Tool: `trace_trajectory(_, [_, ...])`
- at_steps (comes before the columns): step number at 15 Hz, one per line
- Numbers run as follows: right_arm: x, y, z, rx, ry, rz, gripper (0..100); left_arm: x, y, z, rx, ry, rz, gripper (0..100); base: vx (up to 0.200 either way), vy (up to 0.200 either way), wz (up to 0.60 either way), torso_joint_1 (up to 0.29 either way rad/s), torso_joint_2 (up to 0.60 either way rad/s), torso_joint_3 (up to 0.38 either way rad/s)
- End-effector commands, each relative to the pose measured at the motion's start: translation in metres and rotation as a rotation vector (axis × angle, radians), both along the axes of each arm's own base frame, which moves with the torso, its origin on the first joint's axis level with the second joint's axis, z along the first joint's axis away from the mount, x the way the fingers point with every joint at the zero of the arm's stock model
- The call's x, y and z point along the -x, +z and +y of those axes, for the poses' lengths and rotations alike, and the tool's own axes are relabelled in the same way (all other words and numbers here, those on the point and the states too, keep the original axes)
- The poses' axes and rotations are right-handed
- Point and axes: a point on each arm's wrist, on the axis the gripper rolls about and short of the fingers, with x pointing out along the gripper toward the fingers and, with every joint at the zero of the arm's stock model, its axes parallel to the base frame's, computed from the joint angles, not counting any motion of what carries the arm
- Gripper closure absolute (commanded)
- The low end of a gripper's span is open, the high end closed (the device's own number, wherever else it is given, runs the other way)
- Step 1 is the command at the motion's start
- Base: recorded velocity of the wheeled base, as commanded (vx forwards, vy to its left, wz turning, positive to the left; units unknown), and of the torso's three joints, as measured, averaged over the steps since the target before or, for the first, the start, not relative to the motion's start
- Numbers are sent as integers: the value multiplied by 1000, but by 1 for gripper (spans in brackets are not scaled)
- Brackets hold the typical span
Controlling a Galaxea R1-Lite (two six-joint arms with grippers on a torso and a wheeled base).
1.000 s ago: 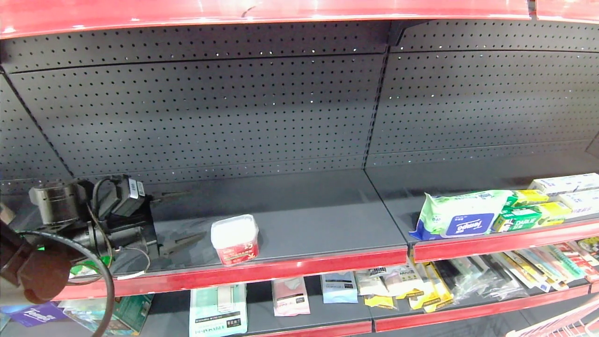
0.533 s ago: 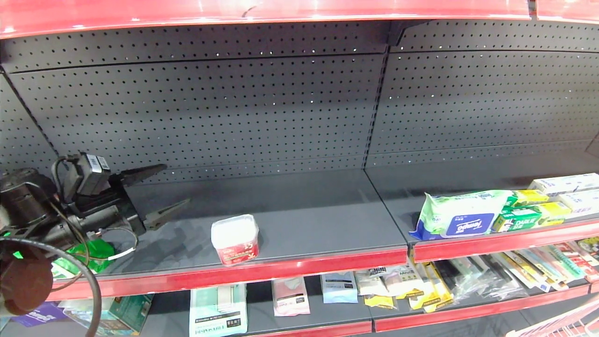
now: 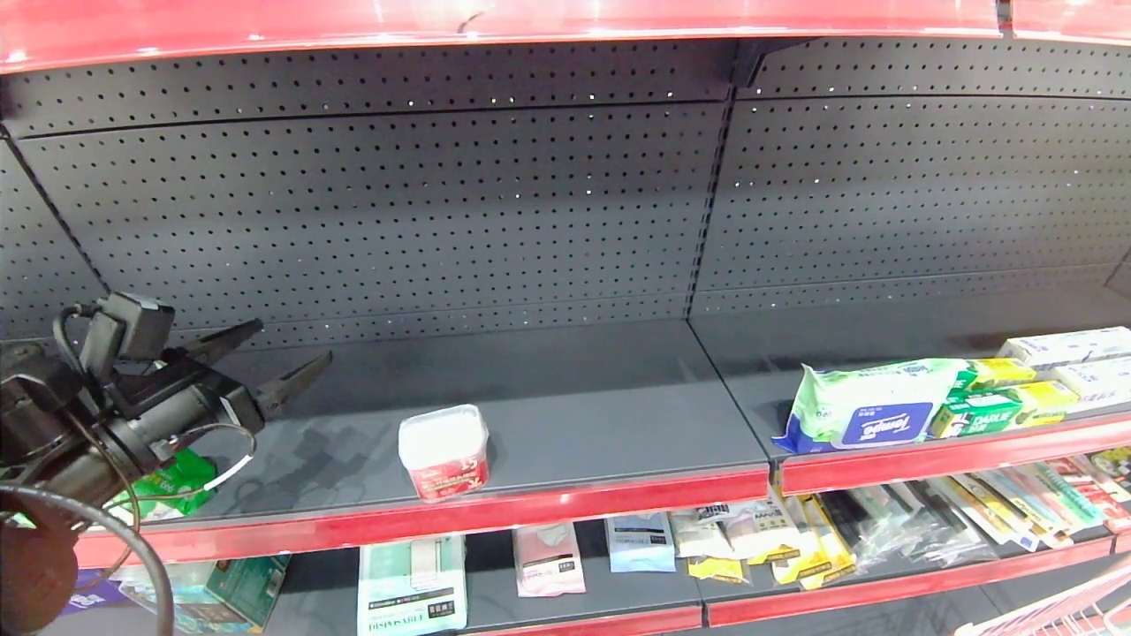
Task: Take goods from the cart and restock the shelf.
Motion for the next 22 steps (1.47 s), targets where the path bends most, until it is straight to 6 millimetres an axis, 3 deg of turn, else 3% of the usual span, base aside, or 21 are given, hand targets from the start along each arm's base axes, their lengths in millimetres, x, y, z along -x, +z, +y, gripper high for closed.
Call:
trace_trajectory(1, [0,0,0,2,-1,2,100,10,-2,-2,30,113,30,0,0,0,0,0,0,0])
trace_trajectory(2, [0,0,0,2,-1,2,100,8,-2,0,33,171,28,0,0,0,0,0,0,0])
trace_trajectory(3, [0,0,0,1,-2,2,100,4,1,5,38,392,9,0,0,0,0,0,0,0])
trace_trajectory(5, [0,0,0,-1,-6,1,100,5,-3,11,101,657,34,0,0,0,0,0,0,0])
trace_trajectory(8, [0,0,0,-15,-6,-3,100,26,0,9,179,714,74,0,0,0,0,0,0,0])
trace_trajectory(11, [0,0,-1,-91,-65,-24,100,87,13,-3,170,566,179,0,0,0,0,0,0,0])
trace_trajectory(12, [-1,8,-2,-82,-87,-23,100,110,17,-8,168,521,207,0,0,0,0,0,0,0])
trace_trajectory(14, [-20,68,-4,-82,-15,14,100,159,27,-18,162,417,262,0,0,0,0,0,0,0])
trace_trajectory(15, [-26,80,-5,-86,1,24,100,170,32,-20,161,402,269,0,0,0,0,0,0,0])
trace_trajectory(16, [-37,90,-5,-88,44,57,100,201,43,-26,145,352,300,0,0,0,0,0,0,0])
trace_trajectory(19, [-48,84,-4,-99,142,134,100,270,48,-34,43,166,287,0,0,0,0,0,0,0])
trace_trajectory(20, [-49,83,-4,-97,150,143,100,277,46,-34,23,144,281,0,0,0,0,0,0,0])
trace_trajectory(22, [-55,84,-3,-58,179,164,100,306,21,-31,-53,148,259,0,0,0,0,0,0,0])
